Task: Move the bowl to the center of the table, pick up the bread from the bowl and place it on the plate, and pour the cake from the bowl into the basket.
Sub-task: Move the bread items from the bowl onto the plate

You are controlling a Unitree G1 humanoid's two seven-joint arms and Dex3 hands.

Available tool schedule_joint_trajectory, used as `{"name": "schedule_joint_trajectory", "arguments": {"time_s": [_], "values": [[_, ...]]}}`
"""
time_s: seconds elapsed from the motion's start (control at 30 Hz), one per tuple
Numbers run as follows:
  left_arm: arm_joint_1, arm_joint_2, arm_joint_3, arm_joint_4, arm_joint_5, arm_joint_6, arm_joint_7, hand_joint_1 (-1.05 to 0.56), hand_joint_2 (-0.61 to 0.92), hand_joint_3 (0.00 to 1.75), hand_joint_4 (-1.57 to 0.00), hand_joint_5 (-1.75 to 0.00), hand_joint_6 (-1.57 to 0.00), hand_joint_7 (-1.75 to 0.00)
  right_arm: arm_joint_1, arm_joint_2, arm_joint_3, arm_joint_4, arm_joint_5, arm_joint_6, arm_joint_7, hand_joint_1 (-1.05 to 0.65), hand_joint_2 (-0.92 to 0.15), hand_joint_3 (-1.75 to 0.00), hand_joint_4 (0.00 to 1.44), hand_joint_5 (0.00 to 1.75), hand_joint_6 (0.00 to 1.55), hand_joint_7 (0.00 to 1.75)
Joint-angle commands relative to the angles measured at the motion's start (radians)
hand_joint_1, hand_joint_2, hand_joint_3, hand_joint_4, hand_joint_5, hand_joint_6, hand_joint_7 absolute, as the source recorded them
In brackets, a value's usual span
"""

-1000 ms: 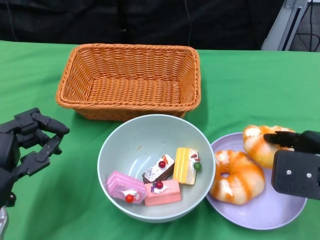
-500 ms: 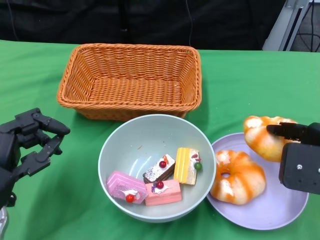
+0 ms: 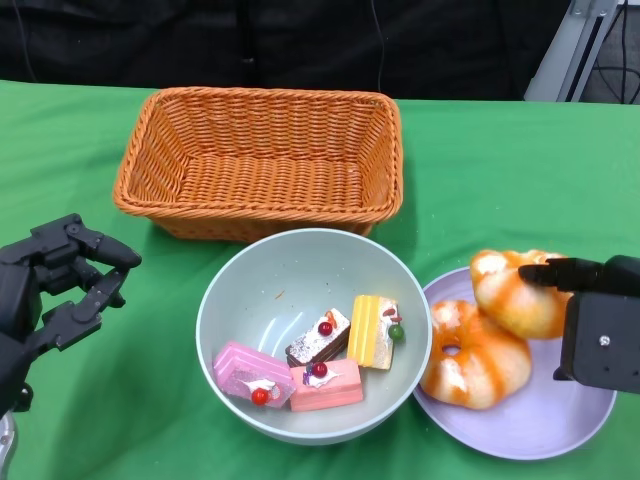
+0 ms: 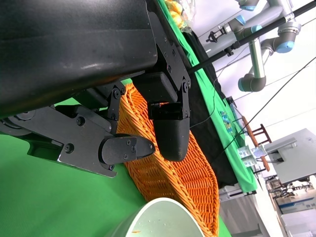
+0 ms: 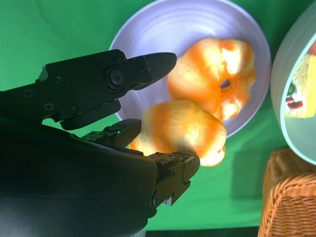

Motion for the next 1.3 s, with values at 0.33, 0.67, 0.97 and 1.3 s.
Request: {"name": "schedule_joint_trajectory", "arguments": {"time_s": [0.33, 0.67, 0.97, 1.3], "values": [[0.003, 0.017, 0.006, -0.001, -0.011, -0.002, -0.003, -0.10, 0.84, 0.48, -0.81, -1.46, -0.84, -1.00, 0.015, -0.014, 0.016, 0.013, 0.020, -0.001, -0.020, -0.51, -0.92, -0.09, 0.67, 0.10, 0.34, 0.01], [0.006, 0.020, 0.006, -0.008, -0.008, 0.005, 0.000, -0.11, 0.83, 0.46, -0.80, -1.47, -0.84, -1.01, 0.024, -0.022, 0.019, 0.014, 0.026, -0.009, -0.018, -0.58, -0.92, -0.14, 0.70, 0.07, 0.29, 0.00], [0.005, 0.019, 0.006, -0.008, -0.020, 0.004, -0.011, -0.10, 0.83, 0.47, -0.81, -1.47, -0.85, -1.01, 0.027, -0.016, 0.024, 0.016, 0.023, 0.003, -0.027, -0.60, -0.92, -0.12, 0.90, 0.13, 0.18, 0.00], [0.008, 0.021, 0.006, -0.011, -0.015, 0.006, -0.008, -0.10, 0.83, 0.47, -0.80, -1.46, -0.84, -1.02, 0.028, -0.022, 0.030, 0.016, 0.026, -0.013, -0.027, -0.57, -0.92, -0.10, 0.96, 0.12, 0.19, 0.02]]}}
